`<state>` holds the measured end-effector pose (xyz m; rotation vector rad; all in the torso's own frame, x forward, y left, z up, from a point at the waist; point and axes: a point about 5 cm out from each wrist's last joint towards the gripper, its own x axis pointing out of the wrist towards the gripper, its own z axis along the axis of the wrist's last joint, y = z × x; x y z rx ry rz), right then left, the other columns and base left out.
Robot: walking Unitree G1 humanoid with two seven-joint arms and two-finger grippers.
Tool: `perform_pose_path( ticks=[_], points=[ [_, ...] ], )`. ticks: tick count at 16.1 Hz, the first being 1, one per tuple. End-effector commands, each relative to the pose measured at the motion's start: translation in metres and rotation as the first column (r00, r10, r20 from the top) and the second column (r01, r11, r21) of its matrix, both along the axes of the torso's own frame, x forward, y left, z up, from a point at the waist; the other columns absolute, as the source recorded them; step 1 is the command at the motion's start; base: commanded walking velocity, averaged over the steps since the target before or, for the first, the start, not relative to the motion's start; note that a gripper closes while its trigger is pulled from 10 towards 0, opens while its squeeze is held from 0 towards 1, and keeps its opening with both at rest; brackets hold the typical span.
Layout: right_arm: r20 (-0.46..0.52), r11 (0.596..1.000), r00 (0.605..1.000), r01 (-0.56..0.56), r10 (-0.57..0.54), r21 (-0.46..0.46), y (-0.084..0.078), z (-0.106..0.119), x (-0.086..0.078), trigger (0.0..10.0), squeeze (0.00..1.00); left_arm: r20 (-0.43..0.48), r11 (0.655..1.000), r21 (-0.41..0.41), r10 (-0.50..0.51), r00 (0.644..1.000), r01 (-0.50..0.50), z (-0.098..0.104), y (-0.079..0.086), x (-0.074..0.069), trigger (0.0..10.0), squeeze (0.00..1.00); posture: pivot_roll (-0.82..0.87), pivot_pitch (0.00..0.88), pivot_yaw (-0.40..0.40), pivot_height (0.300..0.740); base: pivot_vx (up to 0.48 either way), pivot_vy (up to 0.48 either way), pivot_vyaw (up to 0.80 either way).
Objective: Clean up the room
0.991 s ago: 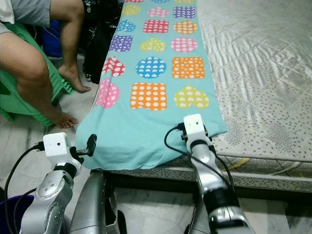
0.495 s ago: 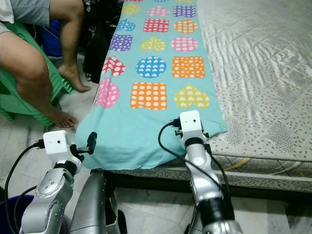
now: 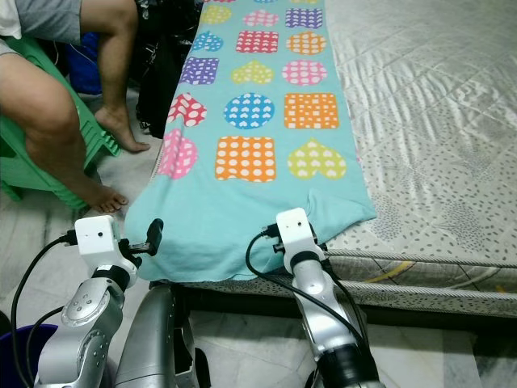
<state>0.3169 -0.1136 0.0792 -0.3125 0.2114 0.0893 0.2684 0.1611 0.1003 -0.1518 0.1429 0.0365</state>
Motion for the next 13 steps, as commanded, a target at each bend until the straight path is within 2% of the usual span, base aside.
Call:
perform_pose_path(
  ticks=[1, 10, 13],
  points=[
    [0.01, 1.0, 1.0, 0.019, -0.018, -0.015, 0.002, 0.003, 0.007, 10.0, 0.0, -0.003, 1.0, 0.009, 0.007, 1.0, -0.007, -0.001, 0.001, 0.0, 10.0, 0.0, -0.01, 0.166, 0.058, 0.495, 0.0, 0.0, 0.0],
    [0.067, 0.995, 0.995, 0.08, -0.076, -0.066, -0.002, 0.011, 0.021, 10.0, 0.0, 0.0, 1.0, 0.005, 0.006, 1.0, -0.006, -0.001, 0.0, 0.001, 10.0, 0.0, -0.01, 0.154, 0.055, 0.495, 0.0, 0.0, 0.0],
    [0.063, 0.994, 0.993, 0.098, -0.095, -0.051, -0.001, 0.012, 0.026, 10.0, 0.0, 0.001, 1.0, 0.006, 0.004, 1.0, -0.004, -0.001, 0.0, 0.002, 10.0, 0.0, -0.01, 0.15, 0.055, 0.495, 0.0, 0.0, 0.0]
  ],
)
